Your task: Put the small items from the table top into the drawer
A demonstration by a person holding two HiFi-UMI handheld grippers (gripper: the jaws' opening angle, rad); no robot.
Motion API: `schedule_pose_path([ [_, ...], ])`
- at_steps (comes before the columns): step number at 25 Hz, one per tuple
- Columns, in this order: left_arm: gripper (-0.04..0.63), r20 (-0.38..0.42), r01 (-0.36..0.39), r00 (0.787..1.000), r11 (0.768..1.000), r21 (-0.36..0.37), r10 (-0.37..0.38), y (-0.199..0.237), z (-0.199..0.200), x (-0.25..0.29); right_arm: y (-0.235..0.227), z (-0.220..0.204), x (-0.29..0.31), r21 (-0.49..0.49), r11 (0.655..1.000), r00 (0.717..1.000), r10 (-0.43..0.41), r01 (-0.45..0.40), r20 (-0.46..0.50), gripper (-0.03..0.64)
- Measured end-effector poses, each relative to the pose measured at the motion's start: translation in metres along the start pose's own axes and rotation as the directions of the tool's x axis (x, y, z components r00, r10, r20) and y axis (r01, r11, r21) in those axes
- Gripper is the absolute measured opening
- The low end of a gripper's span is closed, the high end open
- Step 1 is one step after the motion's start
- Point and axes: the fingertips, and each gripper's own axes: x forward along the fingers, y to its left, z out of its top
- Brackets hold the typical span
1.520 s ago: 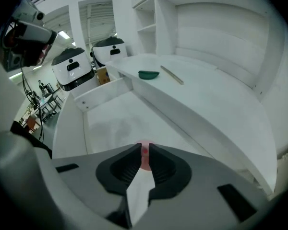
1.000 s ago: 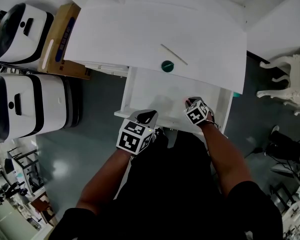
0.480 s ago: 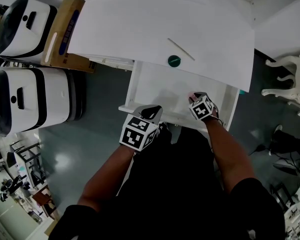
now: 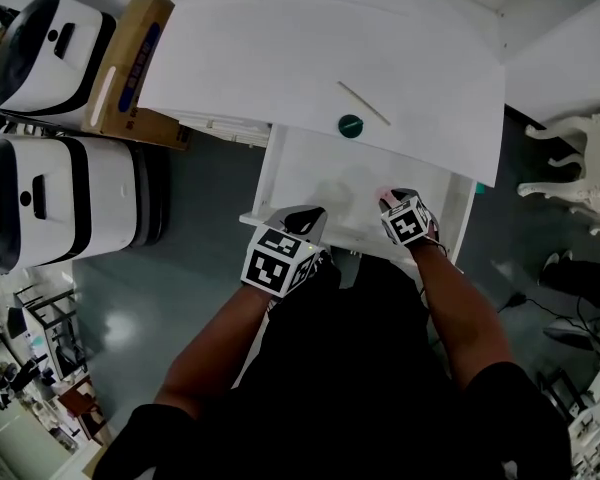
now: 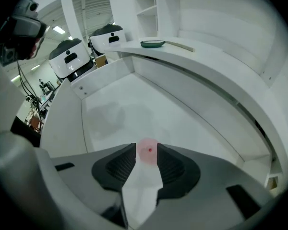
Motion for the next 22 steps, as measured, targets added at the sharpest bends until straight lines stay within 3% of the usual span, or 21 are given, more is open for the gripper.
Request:
schedule_pose_path([
  [5,0.003,0.069,-0.006,0.998,1.0,-0.006,0.006,0.004,0.011,-0.011,0.0,0.026,-0.032,0.103,0.995,0.994,-0.015,0.004,0.109,0.13],
  [9,0.003,0.14,-0.009,0.99,1.0,-0.027,0.012,0.009,0.024,-0.016,0.004,0.066,-0.074,0.165,0.986,0.966,-0.005,-0.039,0.259,0.124],
  [17,0.003,0.198,-0.027,0.98,0.999,0.017,0.023,0.003,0.039,-0.036,0.02,0.119,-0.167,0.232,0.967,0.868,-0.022,-0.108,0.496,0.06],
  [22,0.003,0.289,-0.015,0.957,0.999,0.034,0.004,-0.007,0.055,-0.057,0.016,0.142,-0.229,0.301,0.936,0.782,-0.049,-0.18,0.621,0.046],
])
